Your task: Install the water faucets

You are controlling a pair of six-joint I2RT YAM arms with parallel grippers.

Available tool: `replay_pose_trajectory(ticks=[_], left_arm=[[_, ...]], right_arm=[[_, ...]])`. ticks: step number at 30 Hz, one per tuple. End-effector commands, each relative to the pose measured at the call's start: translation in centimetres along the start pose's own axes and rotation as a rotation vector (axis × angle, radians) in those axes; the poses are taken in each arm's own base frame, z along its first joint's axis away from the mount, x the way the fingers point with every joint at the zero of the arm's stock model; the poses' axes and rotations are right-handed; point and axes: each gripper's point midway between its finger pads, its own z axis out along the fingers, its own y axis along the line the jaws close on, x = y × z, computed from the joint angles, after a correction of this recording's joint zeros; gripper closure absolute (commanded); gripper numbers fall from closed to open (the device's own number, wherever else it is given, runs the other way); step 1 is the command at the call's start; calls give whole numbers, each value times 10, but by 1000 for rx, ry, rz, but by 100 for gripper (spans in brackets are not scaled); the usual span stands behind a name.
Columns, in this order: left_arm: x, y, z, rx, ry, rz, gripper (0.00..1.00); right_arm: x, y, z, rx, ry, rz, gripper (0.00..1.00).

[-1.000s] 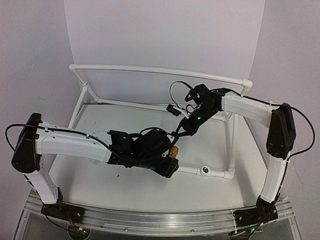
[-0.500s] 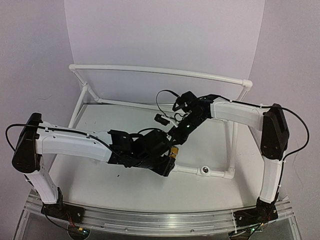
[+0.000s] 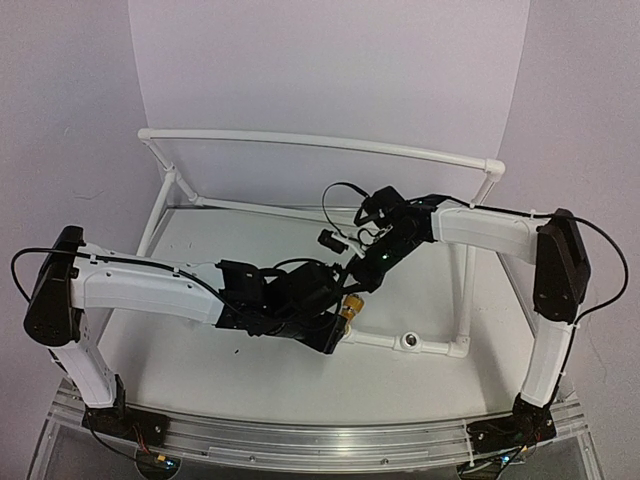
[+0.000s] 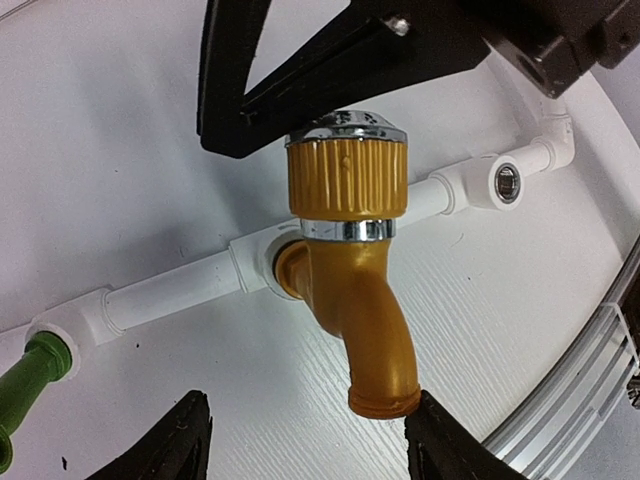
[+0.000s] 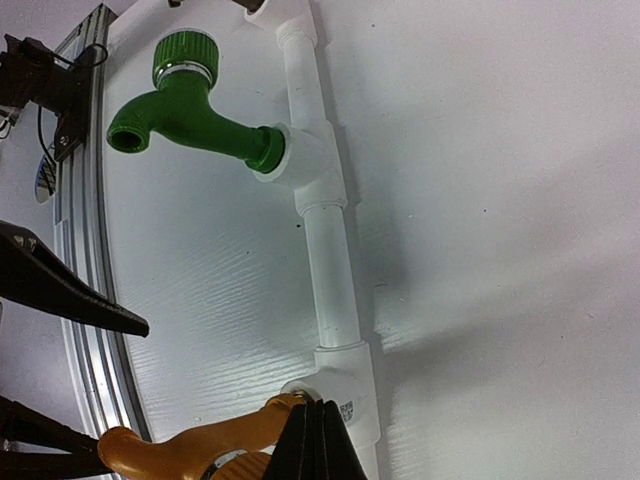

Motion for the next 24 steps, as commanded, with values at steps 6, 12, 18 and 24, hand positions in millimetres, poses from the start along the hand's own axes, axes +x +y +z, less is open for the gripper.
replay_pose_trajectory(ticks=[6,12,18,24], left_arm=[[-28,26,-11,-73,-84,-83,34],[-29,33,-12,-96,-91,-95,35],[-33,43,-9,-113,-101,-114,36],[-45,57,-4,-112,-134,-165,37]], right_arm=[[43,26,-11,-37,120,23,100],[55,30,-13,-42,146,19,100],[62,39,-18,-61,151,21,100],[72,52,-22,-100,146,31,100]])
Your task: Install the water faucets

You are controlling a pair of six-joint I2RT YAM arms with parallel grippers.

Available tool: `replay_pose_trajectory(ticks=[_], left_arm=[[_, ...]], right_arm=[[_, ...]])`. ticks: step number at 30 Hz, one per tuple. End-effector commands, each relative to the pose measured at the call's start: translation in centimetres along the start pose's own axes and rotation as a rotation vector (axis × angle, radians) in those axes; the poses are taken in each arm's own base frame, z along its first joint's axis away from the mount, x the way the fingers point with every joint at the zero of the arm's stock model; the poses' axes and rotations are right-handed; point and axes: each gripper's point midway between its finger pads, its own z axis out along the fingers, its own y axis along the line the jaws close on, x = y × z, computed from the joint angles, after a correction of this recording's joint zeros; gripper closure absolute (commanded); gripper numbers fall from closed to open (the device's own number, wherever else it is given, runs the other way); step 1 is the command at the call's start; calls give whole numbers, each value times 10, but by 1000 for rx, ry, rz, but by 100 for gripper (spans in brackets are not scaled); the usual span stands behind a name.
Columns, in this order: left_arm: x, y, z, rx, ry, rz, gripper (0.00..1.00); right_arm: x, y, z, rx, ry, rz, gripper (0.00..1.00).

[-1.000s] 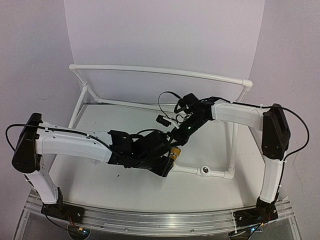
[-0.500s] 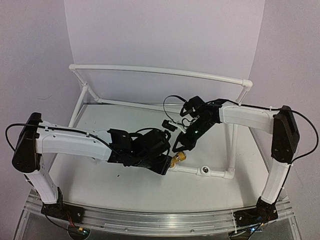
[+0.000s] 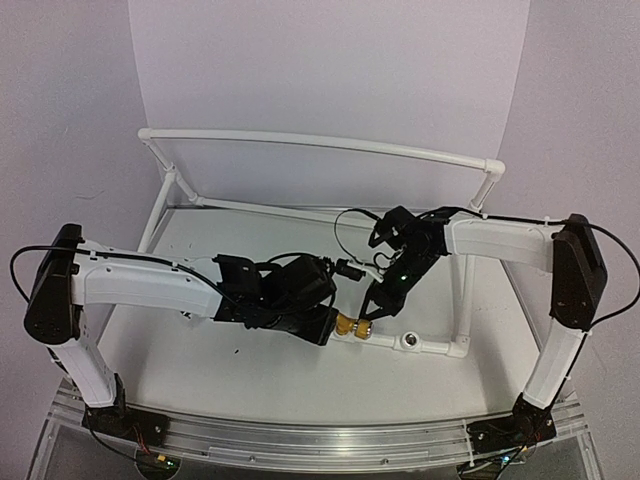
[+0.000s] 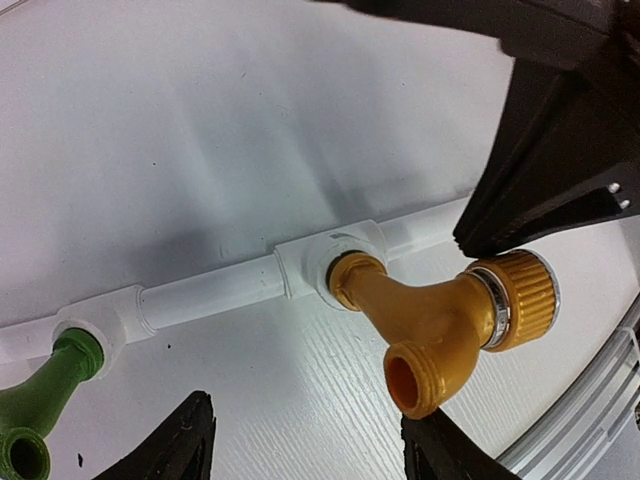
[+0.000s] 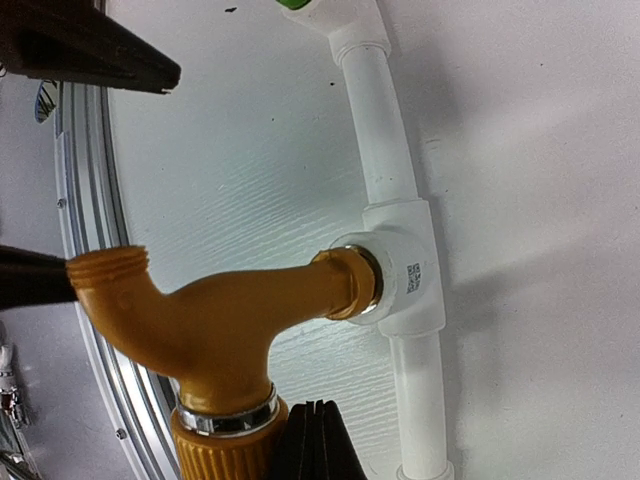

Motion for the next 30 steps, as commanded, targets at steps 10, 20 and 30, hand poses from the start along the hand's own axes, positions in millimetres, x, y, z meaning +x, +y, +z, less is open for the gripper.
replay_pose_trajectory(ticks=[10,20,30], left_arm=[[-61,24,6,25,-163,-121,37],[-72,17,14,91,-168,-144,37],[-44,8,-40,188,-181,-134,27]], right_arm=[[12,45,-9,-152,-41,11,100],[-8,71,-1,-217,-115,0,100],[-24,62,-46,-156,-220,-16,74]])
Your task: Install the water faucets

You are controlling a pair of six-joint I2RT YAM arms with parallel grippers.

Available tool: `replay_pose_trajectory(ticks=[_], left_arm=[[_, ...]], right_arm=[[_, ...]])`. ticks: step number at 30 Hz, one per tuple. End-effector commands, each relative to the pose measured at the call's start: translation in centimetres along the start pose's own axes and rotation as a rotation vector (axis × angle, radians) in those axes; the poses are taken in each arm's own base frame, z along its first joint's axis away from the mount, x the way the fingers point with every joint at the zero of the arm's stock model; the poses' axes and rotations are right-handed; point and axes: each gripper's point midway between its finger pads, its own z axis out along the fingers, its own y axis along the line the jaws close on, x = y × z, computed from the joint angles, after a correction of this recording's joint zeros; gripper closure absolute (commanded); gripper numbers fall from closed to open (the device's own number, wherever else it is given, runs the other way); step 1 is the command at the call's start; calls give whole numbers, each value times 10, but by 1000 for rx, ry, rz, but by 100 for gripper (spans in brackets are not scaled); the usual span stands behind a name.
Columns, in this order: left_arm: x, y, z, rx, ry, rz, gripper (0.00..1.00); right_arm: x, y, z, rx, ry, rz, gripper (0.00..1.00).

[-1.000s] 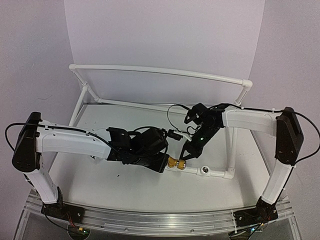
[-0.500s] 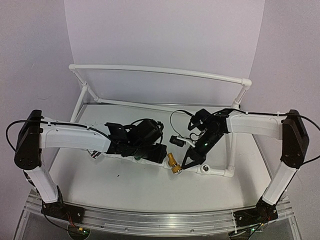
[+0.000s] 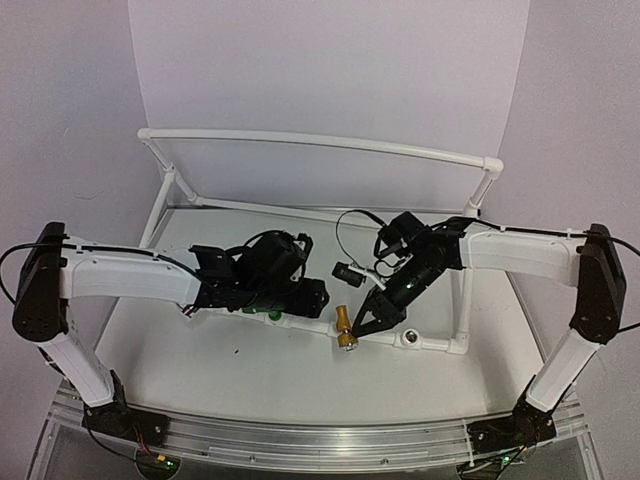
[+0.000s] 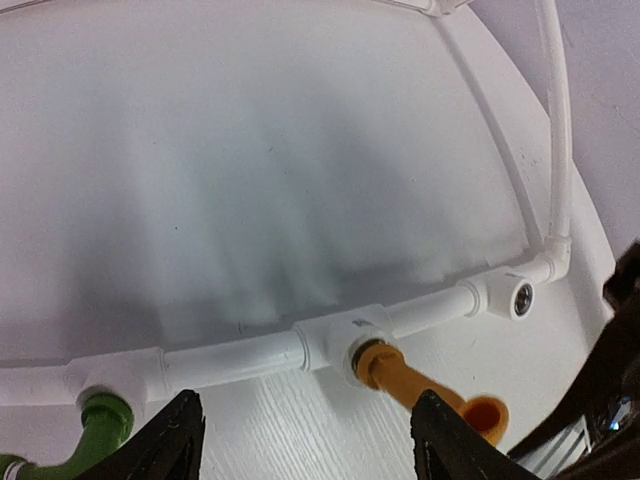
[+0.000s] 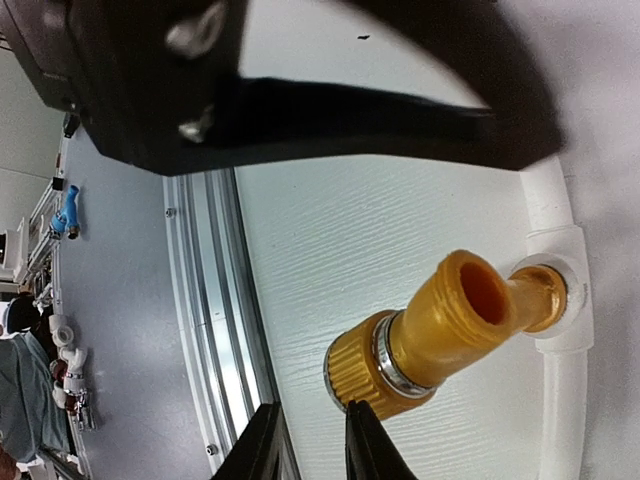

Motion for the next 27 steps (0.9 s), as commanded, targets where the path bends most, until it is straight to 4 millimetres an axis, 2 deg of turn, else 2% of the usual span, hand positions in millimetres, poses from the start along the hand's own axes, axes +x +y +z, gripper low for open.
replay_pose_trajectory(ticks=[1,4,6,11,14,17,22,27], left_arm=[[0,-30,-46,97,-52,44,26],[16,-46,-53,107,-24,92,24],[29,-55,-50,111,6,109,24],[47,-66,-35,88,54,117,27],[49,-66,-27,33,58,113,27],[49,-66,-17,-8,53,103,25],[53,-71,0,-41,63,120,23],[61,-71,8,-62,84,134,23]], right_arm=[[-27,7,-47,41,-130,-64,71],[-44,-2,-66,111,-168,-82,67],[-58,-8,-71,144,-186,-79,66],[-83,-22,-68,153,-204,-36,55],[-92,-31,-64,170,-209,-13,46],[-94,-31,-51,181,-193,-13,39],[-92,-30,-24,195,-145,-11,36],[-92,-40,-14,235,-128,1,36]])
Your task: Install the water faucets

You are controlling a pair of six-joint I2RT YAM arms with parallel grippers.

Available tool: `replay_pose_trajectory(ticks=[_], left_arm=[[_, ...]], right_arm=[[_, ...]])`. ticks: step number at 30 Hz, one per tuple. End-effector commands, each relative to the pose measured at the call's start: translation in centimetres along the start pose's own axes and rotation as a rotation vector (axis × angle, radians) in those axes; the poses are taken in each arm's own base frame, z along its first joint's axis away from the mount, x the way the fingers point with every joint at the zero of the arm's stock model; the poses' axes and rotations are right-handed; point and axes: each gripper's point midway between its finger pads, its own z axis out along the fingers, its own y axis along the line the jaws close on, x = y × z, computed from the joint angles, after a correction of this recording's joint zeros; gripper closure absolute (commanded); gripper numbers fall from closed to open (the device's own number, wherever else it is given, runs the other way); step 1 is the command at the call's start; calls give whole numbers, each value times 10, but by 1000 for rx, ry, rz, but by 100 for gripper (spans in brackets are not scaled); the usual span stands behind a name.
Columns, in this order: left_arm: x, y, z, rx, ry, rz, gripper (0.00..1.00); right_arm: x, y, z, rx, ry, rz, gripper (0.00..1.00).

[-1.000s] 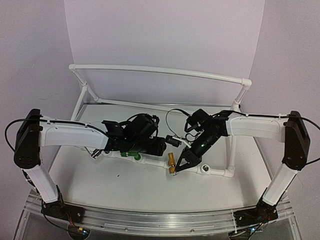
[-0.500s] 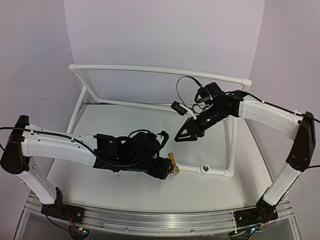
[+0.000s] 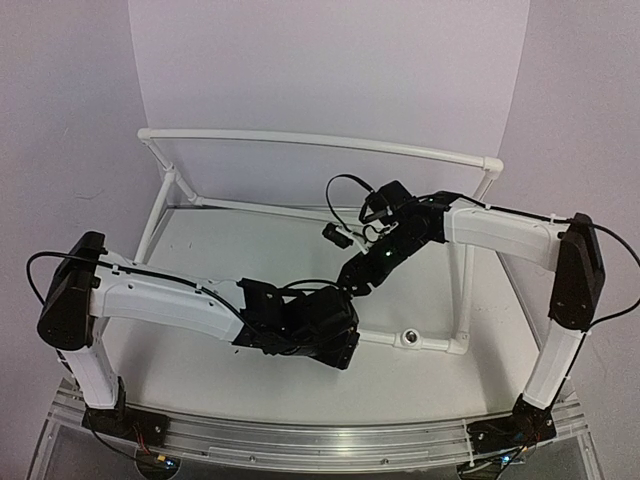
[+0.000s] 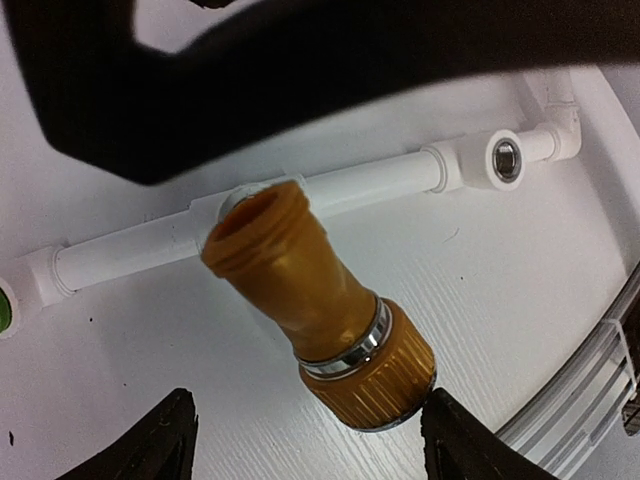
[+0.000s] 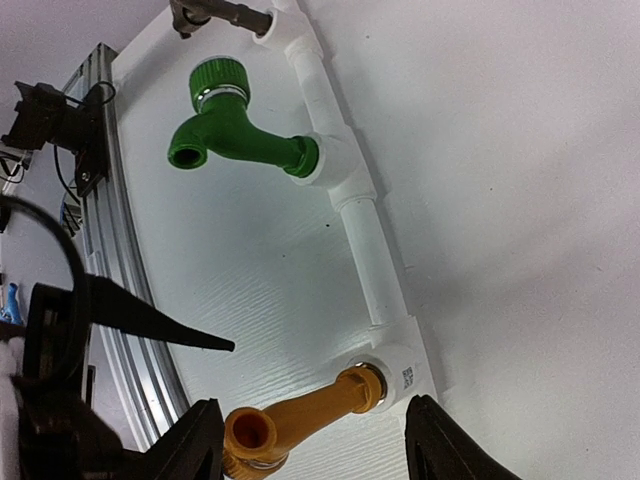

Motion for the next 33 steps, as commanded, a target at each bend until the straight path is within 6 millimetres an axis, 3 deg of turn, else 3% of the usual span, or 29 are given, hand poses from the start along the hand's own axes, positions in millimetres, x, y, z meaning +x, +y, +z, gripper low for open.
replay_pose_trajectory(ticks=[1,7,13,18,23,27,29,33], left_arm=[[-19,-10,0,1,-48,-12,23],[-16,-1,1,-44,-47,-31,22],[-17,19,-9,-110,-73,-72,23],[-20,26,-15,-137,-84,-74,23],[-21,36,-22,-164,-96,-86,23],[-23,42,-27,-172,-102,-83,24],[-23,41,-29,-165,-101,-75,24],[-18,38,-24,-147,-81,-50,24]], right_arm=[[-16,13,11,6,-24,-39,36],[-8,15,23,20,10,-55,43],[0,6,16,88,24,-68,68],[14,0,14,118,49,-66,75],[19,-10,3,136,50,-46,79],[23,-6,-3,126,59,-65,81],[22,-4,-5,120,58,-71,78],[-1,-2,-13,123,5,-70,67]])
